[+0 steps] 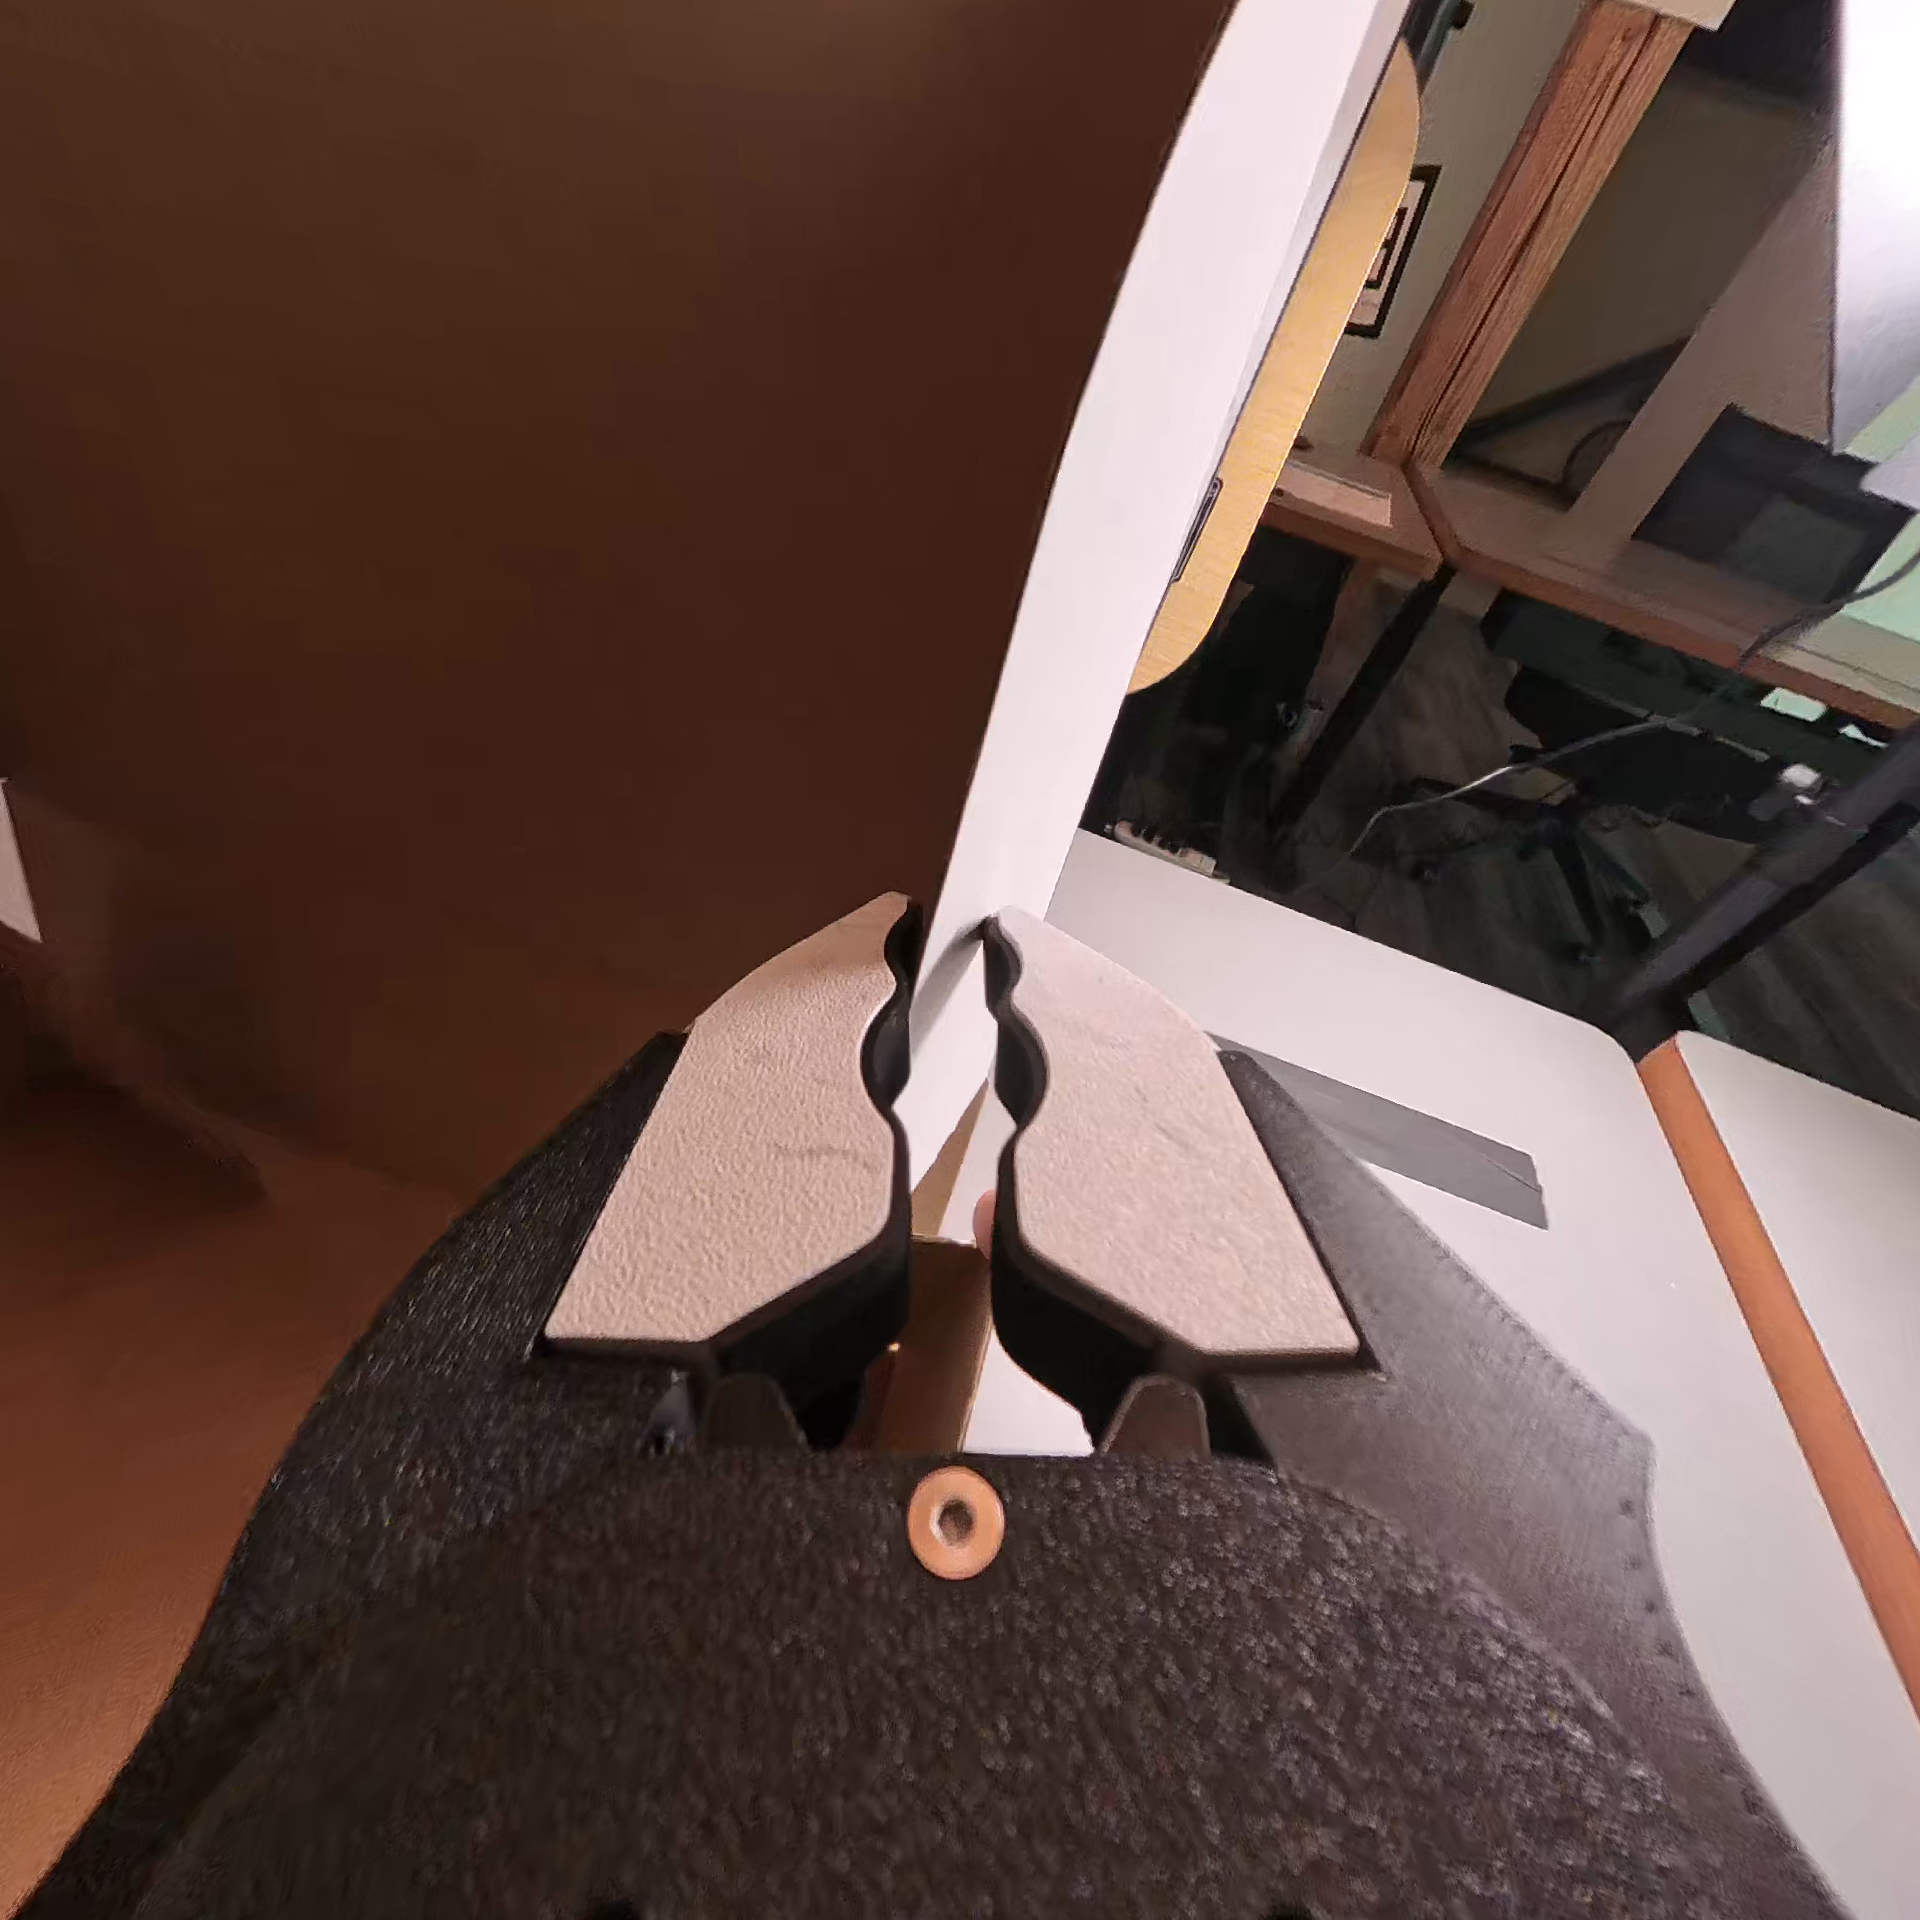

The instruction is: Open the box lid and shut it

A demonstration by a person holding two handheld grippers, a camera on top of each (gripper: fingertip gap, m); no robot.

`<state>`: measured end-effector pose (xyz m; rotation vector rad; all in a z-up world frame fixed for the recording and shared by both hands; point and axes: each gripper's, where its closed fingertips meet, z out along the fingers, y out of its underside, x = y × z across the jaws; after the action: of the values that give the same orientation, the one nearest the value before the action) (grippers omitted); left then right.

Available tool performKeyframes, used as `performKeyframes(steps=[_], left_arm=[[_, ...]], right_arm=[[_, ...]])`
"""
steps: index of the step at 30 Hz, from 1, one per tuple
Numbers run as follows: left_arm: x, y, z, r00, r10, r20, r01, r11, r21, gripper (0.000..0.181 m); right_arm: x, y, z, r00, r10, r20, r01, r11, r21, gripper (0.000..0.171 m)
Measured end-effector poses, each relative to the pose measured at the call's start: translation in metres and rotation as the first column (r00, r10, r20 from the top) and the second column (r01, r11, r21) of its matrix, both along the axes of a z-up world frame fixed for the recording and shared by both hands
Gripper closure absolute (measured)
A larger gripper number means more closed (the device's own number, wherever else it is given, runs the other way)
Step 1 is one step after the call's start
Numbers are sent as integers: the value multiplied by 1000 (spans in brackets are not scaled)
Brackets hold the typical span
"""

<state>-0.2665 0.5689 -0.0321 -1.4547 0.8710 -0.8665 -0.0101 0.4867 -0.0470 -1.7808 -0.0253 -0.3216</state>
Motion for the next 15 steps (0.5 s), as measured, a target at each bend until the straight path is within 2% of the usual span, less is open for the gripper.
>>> performKeyframes(steps=[4,10,15], left_arm=[[-13,-29,-6,1000,13,-3,-13,999,36,159],[-37,-77,-11,996,-87,0,87,996,18,160],[-45,-117,-15,994,-104,27,103,994,49,159]], right_arm=[[-10,-17,-18,994,46,95,-32,989,-146,159],[-19,-64,-19,984,175,28,-167,968,-189,158],[-27,-102,-23,975,214,67,-199,963,-180,157]])
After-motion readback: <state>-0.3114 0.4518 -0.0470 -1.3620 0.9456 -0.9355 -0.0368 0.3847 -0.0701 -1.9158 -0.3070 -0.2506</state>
